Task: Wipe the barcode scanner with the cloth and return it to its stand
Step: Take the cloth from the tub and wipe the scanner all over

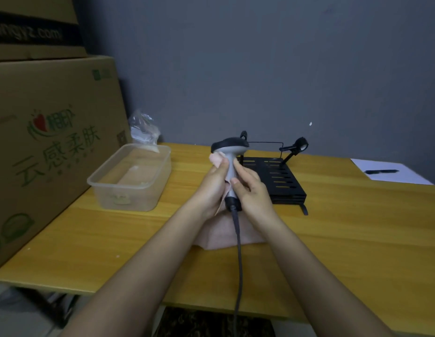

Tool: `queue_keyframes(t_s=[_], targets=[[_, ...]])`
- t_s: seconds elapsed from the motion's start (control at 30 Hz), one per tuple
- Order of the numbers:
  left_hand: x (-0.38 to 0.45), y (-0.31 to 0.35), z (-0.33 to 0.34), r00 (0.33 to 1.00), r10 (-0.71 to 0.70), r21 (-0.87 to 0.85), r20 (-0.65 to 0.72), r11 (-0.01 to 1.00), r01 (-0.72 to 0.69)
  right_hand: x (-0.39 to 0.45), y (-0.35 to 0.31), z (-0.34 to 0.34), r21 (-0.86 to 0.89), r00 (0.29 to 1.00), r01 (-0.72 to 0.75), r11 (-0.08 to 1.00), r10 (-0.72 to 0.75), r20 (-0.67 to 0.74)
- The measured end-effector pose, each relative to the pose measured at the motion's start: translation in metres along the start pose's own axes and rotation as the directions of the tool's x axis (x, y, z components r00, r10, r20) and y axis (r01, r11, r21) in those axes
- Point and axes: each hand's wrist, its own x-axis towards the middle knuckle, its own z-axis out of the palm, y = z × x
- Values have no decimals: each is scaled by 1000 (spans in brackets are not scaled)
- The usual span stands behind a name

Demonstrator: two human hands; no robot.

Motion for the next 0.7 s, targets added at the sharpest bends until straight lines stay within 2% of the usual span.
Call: queue_keyframes(t_s=[0.1,0.27,0.37,0.43,0.5,0.6,0.63,0.7], targets=[[3,2,-2,999,29,-63,-32,998,-31,-6,8,1,-25,998,56,998,-56,-9],[10,0,-10,988,92,-39,-123,994,-97,-3,7,-4,-290,999,50,956,-51,6],[2,2,-4,966,175,182,-190,973,-140,-3,3,-3,-401,996,86,912,-88,13],[-5,-1,3,975,166,364,-145,926,-103,0,3,-3,-540,987,144,829,-157,23],[-7,-6,7,983,147,458,-113,885,-79,4,2,-4,-615,988,148,774,-148,51],[3,6,7,970,130,401,-205,915,-38,7,4,-2,-632,989,146,761,-104,104],[3,11,6,972,102,324,-213,946,-28,6,3,-2,-628,987,157,763,-106,118],[5,16,0,989,37,140,-143,990,-17,7,2,-5,-542,985,166,824,-115,126]])
